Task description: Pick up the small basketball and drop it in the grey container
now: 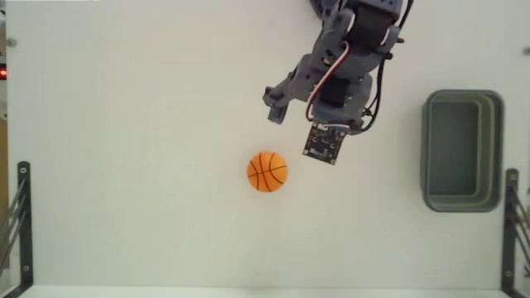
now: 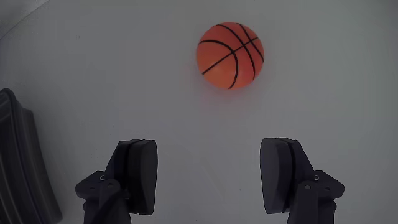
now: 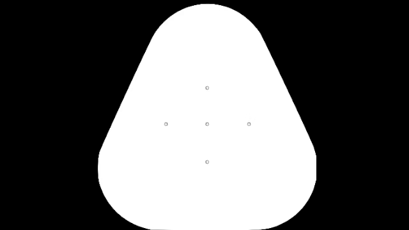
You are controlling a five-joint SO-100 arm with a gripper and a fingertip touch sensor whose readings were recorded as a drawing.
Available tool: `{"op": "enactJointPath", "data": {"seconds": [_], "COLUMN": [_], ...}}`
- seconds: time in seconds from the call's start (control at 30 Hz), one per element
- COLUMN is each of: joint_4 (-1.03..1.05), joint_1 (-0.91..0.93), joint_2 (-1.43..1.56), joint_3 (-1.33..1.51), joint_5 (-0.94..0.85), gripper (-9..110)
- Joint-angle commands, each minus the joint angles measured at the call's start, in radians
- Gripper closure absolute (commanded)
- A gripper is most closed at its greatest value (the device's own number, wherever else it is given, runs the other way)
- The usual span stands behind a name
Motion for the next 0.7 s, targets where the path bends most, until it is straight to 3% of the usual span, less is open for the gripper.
{"op": "enactJointPath", "data": {"seconds": [0.0, 0.67], "joint_4": [0.019, 0.019], "joint_1": [0.013, 0.028], "joint_2": [0.034, 0.034], "joint_3": [0.005, 0.005], "joint_5": [0.005, 0.005], "gripper": [-9, -9]}}
